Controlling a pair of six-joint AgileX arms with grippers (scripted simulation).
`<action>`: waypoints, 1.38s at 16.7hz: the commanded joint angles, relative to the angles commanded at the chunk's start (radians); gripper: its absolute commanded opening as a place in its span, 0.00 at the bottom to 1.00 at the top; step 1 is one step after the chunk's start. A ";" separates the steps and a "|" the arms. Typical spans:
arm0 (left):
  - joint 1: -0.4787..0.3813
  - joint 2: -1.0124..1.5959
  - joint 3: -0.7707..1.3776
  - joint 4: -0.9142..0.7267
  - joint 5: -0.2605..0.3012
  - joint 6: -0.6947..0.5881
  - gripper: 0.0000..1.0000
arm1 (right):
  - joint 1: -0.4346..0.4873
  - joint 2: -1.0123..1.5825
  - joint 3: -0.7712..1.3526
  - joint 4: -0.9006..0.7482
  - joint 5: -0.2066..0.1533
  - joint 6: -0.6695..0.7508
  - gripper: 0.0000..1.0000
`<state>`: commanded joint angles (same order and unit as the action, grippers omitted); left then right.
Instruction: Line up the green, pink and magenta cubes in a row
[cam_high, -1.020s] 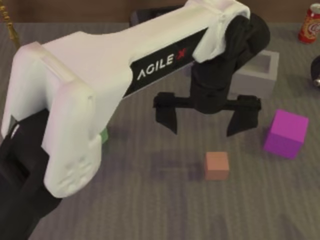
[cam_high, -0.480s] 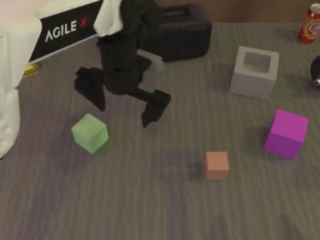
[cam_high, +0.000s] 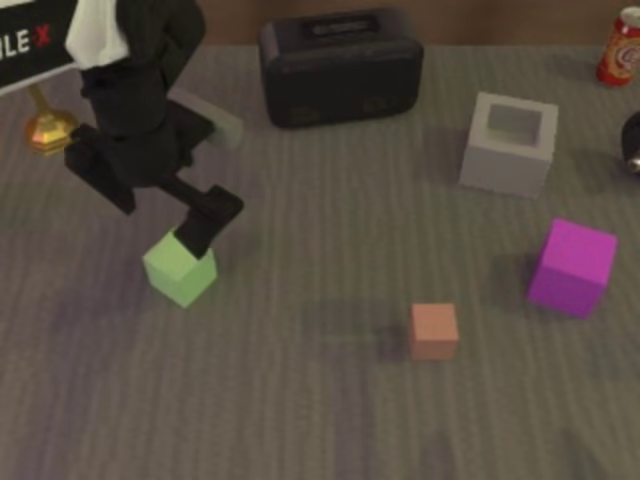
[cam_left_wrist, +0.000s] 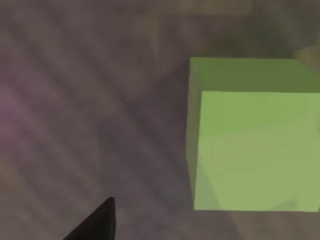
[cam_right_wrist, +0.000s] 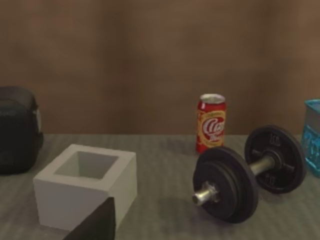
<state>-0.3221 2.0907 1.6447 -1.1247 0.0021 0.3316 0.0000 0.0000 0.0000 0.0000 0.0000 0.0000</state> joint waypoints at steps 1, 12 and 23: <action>0.000 0.000 0.000 0.000 0.000 0.000 1.00 | 0.000 0.000 0.000 0.000 0.000 0.000 1.00; 0.000 0.089 -0.131 0.222 0.001 0.002 1.00 | 0.000 0.000 0.000 0.000 0.000 0.000 1.00; 0.002 0.123 -0.183 0.306 0.001 0.003 0.70 | 0.000 0.000 0.000 0.000 0.000 0.000 1.00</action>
<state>-0.3205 2.2139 1.4621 -0.8190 0.0032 0.3349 0.0000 0.0000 0.0000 0.0000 0.0000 0.0000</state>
